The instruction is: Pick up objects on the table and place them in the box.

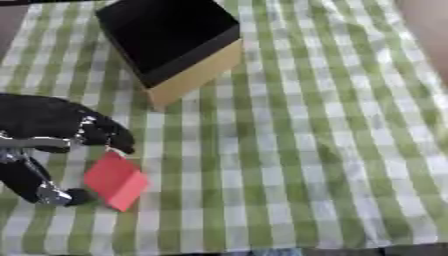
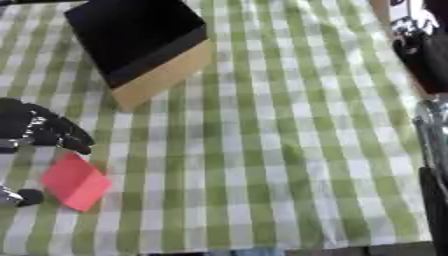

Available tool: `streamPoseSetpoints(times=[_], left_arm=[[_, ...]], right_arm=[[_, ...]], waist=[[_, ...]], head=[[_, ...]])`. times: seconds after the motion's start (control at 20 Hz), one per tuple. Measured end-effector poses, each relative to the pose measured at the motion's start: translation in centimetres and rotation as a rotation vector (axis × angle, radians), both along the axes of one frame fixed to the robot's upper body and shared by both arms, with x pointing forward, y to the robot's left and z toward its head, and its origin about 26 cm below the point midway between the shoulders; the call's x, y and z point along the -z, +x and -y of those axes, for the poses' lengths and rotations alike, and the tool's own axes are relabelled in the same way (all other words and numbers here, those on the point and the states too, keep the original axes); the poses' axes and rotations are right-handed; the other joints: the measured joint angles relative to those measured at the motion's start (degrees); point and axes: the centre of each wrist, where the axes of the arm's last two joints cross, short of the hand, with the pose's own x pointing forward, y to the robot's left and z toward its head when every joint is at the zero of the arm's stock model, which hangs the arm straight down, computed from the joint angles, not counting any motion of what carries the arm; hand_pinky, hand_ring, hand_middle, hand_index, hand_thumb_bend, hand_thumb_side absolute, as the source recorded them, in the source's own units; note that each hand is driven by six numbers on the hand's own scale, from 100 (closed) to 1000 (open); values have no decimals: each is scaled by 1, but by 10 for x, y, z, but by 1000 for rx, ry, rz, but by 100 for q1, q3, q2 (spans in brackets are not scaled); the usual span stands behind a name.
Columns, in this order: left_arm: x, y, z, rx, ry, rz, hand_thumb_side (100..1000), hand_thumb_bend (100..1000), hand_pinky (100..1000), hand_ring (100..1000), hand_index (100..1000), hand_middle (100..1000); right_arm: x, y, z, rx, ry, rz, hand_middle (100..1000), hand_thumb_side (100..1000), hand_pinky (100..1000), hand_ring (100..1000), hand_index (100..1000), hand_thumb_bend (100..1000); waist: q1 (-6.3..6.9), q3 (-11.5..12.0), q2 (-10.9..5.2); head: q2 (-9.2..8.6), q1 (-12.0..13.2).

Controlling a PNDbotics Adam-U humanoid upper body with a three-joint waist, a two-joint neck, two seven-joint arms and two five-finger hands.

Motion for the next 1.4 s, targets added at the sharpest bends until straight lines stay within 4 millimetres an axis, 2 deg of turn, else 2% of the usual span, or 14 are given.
streamPoseSetpoints(times=[0.5, 0.8, 1.0, 1.2, 1.25, 1.4], left_arm=[[0, 0, 2, -19, 53, 46, 353, 428, 812, 912, 943, 891], [1, 2, 8, -15, 63, 37, 360, 414, 809, 911, 936, 887], [2, 2, 11, -15, 71, 29, 348, 388, 801, 901, 915, 852], [3, 3, 14, -10, 77, 28, 319, 338, 766, 867, 901, 810], [4, 3, 14, -9, 79, 27, 294, 287, 715, 832, 887, 774], [5, 2, 15, -6, 81, 23, 303, 265, 671, 798, 867, 744]], right_arm=[[0, 0, 0, -2, 5, -3, 492, 688, 794, 770, 681, 100], [0, 0, 0, -2, 7, -4, 492, 690, 794, 770, 681, 100], [0, 0, 0, -4, 9, -5, 491, 690, 794, 770, 681, 100], [0, 0, 0, -5, 11, -6, 491, 689, 794, 771, 681, 100], [0, 0, 0, -6, 11, -7, 491, 689, 794, 771, 681, 100], [0, 0, 0, -6, 13, -7, 491, 689, 794, 771, 681, 100]], waist=[[4, -45, 38], [11, -74, 76], [23, -100, 99], [25, -100, 100], [25, -100, 100], [24, -100, 100]], head=[[-2, 13], [-42, 29], [-43, 31], [-43, 33], [-43, 33], [-43, 40]])
